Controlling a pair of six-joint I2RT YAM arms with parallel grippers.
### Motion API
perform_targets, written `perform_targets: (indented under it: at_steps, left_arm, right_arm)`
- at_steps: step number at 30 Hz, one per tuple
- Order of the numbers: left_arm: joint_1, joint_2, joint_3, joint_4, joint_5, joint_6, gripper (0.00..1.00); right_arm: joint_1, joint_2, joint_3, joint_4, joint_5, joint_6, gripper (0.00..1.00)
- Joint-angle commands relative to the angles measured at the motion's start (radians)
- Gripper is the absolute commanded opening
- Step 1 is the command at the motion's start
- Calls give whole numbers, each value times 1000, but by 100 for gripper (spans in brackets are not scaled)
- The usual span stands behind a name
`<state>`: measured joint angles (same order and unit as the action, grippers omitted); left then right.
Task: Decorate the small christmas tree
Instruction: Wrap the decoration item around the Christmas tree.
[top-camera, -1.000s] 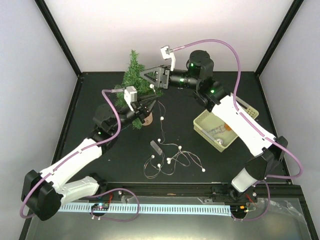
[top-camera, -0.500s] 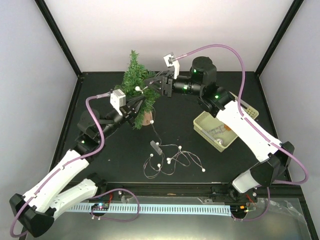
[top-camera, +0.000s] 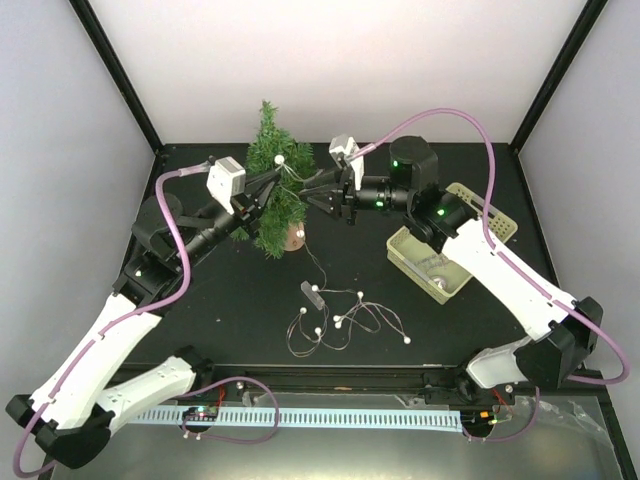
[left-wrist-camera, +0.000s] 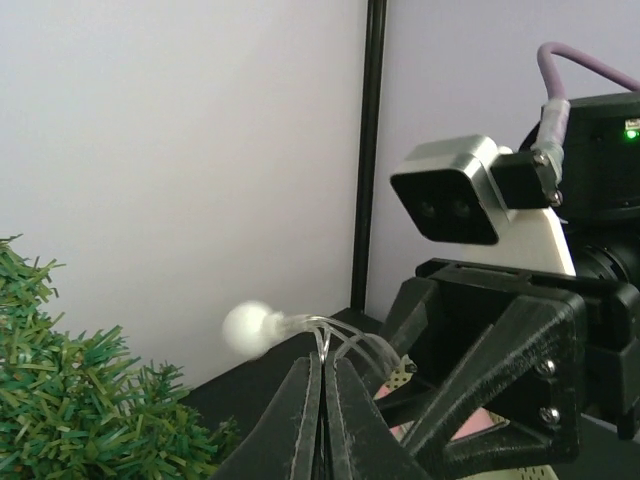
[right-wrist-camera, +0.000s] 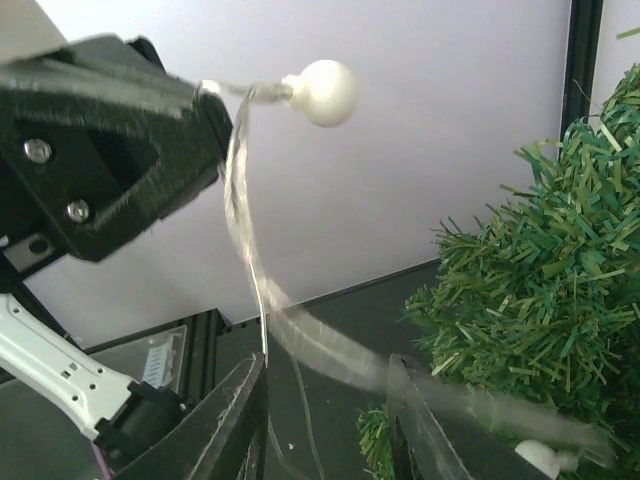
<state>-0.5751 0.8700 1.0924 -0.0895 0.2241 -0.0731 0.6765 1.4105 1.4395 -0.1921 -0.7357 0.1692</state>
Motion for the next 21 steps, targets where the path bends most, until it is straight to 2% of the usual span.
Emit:
perform_targets:
  at_steps: [1,5,8,12,17,21]
  left_arm:
    - [13,6,65,-76,-17,42,2]
    - [17,6,76,-98,-18,45,2]
    - [20,4,80,-104,-20,48,2]
    - [22,4,90,-109,-11,48,2]
    - [24,4,103,-113,6,33,1]
    - [23,1,104,-113,17,27,2]
  right_arm:
    - [-3,-22,-48,82,16,-66,34]
    - [-3,-31,-70,101,-22,-45,34]
    - [-4,-57,-120,124,-42,-16,38]
    - [-3,-109,-229,219,26,-12,39]
    - [-4,-131,-328,339,112,-30,32]
    - [-3,-115,-368,426,99,-21,28]
